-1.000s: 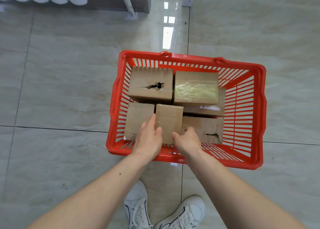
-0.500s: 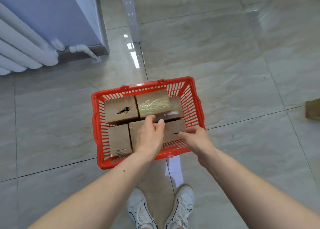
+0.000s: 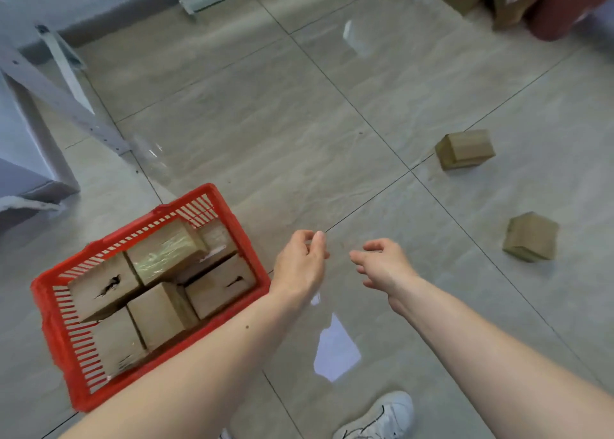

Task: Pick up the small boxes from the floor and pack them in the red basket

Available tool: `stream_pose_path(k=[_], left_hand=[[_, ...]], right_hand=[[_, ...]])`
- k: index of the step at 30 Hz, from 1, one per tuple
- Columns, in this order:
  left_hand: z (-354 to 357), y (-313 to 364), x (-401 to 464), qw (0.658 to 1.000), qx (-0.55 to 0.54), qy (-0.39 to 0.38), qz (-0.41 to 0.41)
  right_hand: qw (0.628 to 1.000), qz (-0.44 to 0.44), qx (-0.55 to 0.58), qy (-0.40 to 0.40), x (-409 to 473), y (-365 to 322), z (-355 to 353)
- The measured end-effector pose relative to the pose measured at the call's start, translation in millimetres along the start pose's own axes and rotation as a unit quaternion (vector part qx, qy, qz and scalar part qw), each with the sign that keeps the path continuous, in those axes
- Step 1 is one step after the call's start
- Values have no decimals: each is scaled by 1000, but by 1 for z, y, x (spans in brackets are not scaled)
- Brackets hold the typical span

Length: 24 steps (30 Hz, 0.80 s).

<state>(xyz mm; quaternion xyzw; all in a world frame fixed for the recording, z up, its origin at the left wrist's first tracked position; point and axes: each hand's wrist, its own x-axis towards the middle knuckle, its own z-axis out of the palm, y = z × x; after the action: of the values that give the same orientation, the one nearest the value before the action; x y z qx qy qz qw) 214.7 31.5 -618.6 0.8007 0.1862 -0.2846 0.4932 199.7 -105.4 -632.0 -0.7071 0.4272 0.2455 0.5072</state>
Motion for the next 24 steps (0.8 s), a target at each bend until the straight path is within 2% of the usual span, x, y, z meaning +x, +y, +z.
stream_pose_path(k=[11, 24], left_hand=[[218, 102, -12, 997, 20, -77, 2], [386, 226, 38, 989, 35, -139, 26]], right_hand=[[996, 51, 49, 56, 66, 66, -240], [981, 97, 104, 135, 156, 74, -427]])
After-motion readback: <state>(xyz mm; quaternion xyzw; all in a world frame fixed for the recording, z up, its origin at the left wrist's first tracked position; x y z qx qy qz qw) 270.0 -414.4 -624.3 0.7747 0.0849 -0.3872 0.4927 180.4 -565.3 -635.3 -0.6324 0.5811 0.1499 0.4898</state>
